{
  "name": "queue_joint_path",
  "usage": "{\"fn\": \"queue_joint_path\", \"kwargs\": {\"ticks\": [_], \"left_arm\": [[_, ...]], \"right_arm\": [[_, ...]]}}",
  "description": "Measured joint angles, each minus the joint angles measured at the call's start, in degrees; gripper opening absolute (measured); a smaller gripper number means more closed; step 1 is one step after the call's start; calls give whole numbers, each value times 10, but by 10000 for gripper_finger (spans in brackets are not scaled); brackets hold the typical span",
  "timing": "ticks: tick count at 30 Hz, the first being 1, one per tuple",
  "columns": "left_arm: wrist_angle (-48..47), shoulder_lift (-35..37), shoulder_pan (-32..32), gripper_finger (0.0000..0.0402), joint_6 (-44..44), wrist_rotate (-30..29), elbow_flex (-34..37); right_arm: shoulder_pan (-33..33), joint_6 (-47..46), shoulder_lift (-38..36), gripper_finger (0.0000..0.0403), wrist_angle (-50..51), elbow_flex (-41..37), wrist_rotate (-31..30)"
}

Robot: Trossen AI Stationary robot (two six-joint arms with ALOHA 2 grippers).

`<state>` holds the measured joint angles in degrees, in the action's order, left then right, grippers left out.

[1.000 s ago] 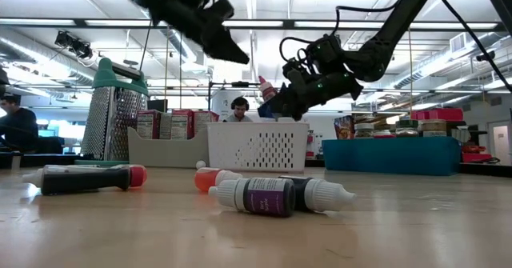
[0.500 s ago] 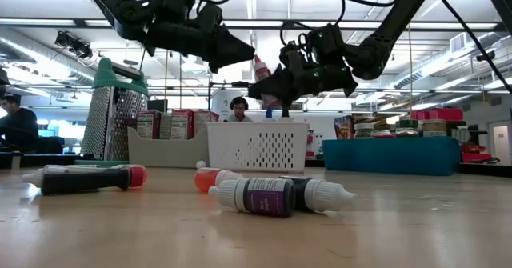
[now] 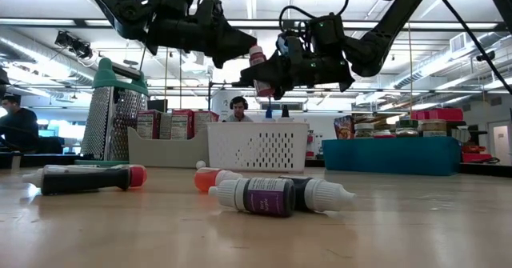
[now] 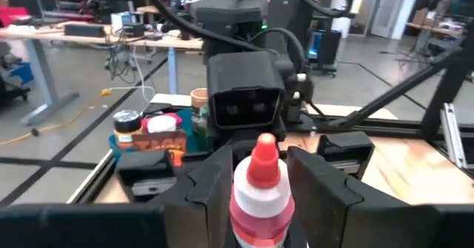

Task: Pick & Place Kitchen Items
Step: Adjust the large orange food coloring bottle into the white bin

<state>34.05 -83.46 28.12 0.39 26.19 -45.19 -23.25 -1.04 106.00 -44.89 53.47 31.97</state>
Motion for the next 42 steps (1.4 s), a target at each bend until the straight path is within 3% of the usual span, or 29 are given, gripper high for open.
{"fn": "queue_joint_path", "kwargs": {"ticks": [4, 11, 18, 22, 28, 35, 42], "left_arm": [[2, 0, -5, 121, -11, 2, 0], [5, 0, -20, 42, -27, -24, 0], [4, 0, -21, 50, -23, -26, 0], [-5, 0, -21, 48, -23, -39, -1], [-53, 0, -22, 43, -36, -116, -1], [-112, -1, -21, 43, -54, -204, 0], [-58, -1, -21, 43, -9, -291, 57]], "right_arm": [[0, 0, 0, 141, 0, 0, -5], [0, 3, 0, 141, -1, 0, 3], [3, 2, 0, 141, 0, 0, 0], [2, -1, 0, 144, 2, 0, -33], [-14, -4, -6, 184, 40, 1, -51], [-33, 31, -42, 240, 109, 2, -120], [-35, 52, -56, 256, 109, 2, -120]]}}
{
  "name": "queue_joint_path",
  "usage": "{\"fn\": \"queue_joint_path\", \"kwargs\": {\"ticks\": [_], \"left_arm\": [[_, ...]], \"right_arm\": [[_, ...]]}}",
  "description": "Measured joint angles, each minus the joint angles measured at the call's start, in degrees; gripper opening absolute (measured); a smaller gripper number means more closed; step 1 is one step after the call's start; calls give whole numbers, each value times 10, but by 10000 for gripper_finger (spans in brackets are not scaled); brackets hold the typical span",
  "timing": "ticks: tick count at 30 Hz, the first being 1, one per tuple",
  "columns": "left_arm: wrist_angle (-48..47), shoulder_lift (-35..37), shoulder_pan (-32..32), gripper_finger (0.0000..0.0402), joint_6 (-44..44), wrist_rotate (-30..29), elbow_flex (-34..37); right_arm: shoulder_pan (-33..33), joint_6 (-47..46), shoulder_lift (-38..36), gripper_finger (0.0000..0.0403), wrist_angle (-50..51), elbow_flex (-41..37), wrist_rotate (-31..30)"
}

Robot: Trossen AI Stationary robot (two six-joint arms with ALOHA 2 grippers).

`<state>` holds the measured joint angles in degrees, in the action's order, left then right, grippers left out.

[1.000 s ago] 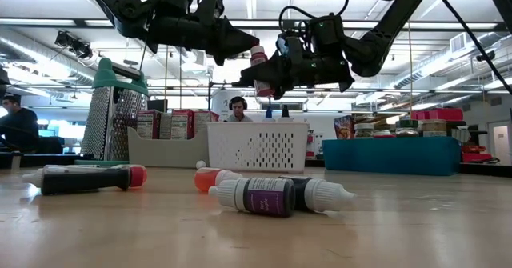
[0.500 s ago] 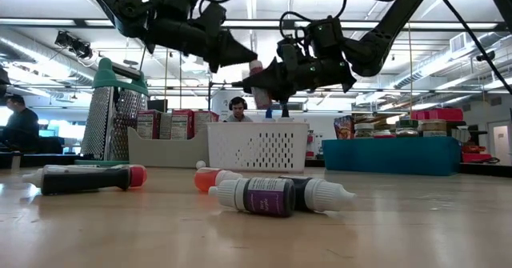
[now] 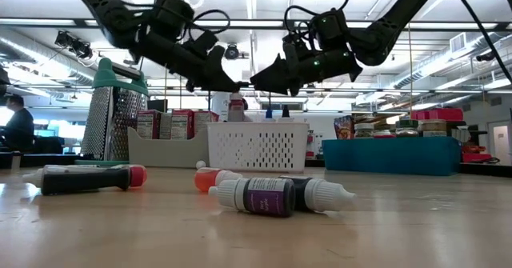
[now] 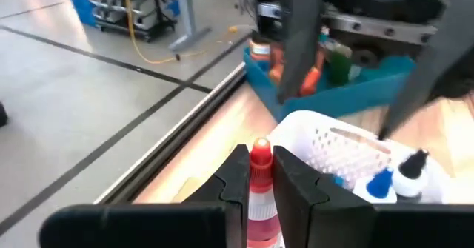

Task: Pick & Place Kitchen Items
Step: Adjust the large orange food coloring bottle into the white bin

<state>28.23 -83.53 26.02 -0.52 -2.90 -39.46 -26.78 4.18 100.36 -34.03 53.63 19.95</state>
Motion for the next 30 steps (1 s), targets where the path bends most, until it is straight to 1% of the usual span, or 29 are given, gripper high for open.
{"fn": "queue_joint_path", "kwargs": {"ticks": [3, 5, 7, 10, 12, 14, 17, 20, 25, 30], "left_arm": [[65, 0, -4, 43, 20, -16, 34], [85, 0, -8, 43, 29, -39, 51], [95, -2, -13, 43, 29, -46, 58], [109, -30, -25, 43, 32, -59, 53], [125, -65, -33, 43, 25, -68, 40], [129, -92, -36, 43, 13, -91, 26], [142, -120, -35, 43, 29, -119, 17], [167, -135, -32, 44, 45, -124, 17], [177, -157, -33, 48, 49, -131, 15], [170, -155, -36, 73, 43, -133, 15]], "right_arm": [[0, 15, 0, 253, -5, 0, 0], [0, 16, 0, 251, -3, 0, 0], [0, 12, 0, 248, -6, 0, 0], [0, 11, 0, 247, -7, 0, 0], [0, 10, 0, 247, -7, 0, 1], [0, 8, 0, 247, -7, 0, 1], [0, 8, 0, 247, -2, 0, 2], [0, 10, 0, 247, -1, 0, 1], [0, 13, 0, 247, 0, 0, 1], [0, 13, 0, 247, 11, 0, 2]]}}
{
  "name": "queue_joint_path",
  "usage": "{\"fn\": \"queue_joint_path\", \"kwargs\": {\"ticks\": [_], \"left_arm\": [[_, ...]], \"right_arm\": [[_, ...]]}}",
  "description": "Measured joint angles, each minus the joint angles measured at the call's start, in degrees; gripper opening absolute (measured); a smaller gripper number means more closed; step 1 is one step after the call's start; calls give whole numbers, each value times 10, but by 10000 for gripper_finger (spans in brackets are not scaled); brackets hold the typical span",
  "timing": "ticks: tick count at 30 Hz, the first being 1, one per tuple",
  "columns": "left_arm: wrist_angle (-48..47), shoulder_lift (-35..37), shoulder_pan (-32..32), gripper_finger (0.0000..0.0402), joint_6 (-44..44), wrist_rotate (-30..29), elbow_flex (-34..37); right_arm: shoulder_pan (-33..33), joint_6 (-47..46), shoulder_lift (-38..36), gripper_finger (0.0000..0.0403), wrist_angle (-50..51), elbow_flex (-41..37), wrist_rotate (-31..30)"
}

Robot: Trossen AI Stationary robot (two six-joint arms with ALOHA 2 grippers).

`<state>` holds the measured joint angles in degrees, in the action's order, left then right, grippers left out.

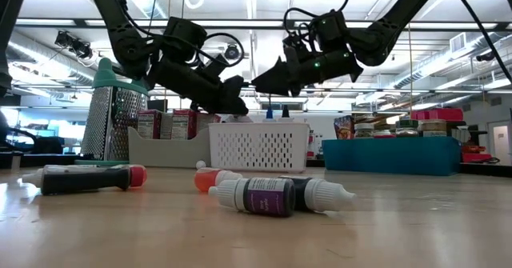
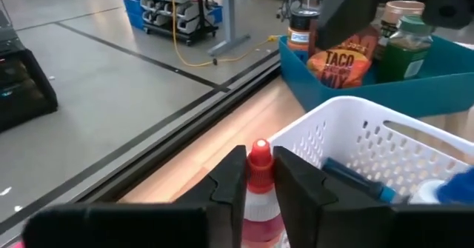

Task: Pick & Place Kitchen Items
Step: Adjust the large orange food coloring bottle into the white bin

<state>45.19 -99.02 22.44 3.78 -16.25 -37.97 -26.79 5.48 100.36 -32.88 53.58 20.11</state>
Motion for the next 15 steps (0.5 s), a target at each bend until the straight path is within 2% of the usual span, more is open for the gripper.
{"fn": "queue_joint_path", "kwargs": {"ticks": [8, 15], "left_arm": [[-3, 0, 0, 127, -12, -9, 0], [-1, 8, 0, 153, -35, -10, 3]], "right_arm": [[0, 0, 0, 247, 9, 0, 0], [0, -5, 0, 247, 12, 0, 0]]}}
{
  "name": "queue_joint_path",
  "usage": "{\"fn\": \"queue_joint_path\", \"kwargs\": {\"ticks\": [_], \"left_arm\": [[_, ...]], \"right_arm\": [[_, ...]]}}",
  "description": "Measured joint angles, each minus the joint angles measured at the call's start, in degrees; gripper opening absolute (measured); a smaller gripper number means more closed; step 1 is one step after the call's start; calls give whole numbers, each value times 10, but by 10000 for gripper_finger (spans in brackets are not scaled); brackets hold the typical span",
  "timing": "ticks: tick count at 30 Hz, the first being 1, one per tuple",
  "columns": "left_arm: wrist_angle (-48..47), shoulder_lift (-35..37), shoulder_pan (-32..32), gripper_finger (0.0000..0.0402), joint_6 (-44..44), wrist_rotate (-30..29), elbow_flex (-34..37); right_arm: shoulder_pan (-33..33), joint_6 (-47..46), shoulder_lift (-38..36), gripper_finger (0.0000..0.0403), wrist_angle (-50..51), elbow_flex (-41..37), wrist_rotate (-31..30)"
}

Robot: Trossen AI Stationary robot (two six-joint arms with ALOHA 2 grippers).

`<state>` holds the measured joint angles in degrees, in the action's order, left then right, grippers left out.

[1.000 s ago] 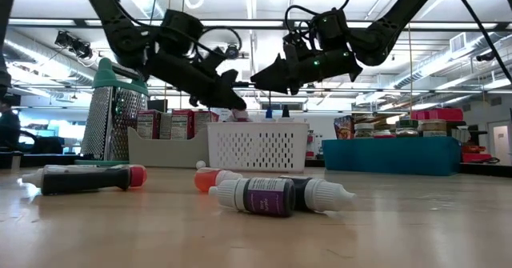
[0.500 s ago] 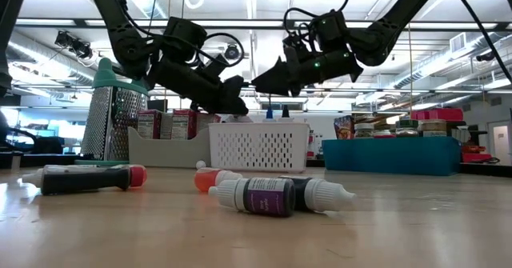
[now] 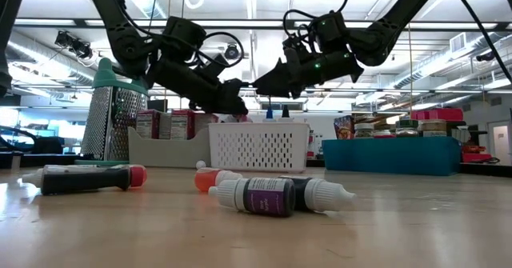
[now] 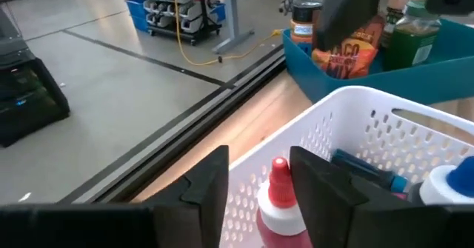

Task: Pick & Place Kitchen Items
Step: Adjust the large orange food coloring bottle into the white bin, then put the right small orange food coloring bottle into the white bin

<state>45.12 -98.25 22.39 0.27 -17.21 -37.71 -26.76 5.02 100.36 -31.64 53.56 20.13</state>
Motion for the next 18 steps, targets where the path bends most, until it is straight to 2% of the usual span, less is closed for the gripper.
{"fn": "queue_joint_path", "kwargs": {"ticks": [3, 7, 14, 18], "left_arm": [[-3, 24, -4, 159, 9, -3, 2], [-25, 91, -12, 162, 21, -3, 1], [-163, 239, -34, 156, -37, 3, 1], [-255, 320, -51, 151, -40, 3, 1]], "right_arm": [[0, 0, 0, 247, 7, 0, 0], [0, 2, 0, 247, 14, 0, -1], [0, 2, 0, 247, 14, 0, 0], [0, 6, 0, 247, 13, 0, -4]]}}
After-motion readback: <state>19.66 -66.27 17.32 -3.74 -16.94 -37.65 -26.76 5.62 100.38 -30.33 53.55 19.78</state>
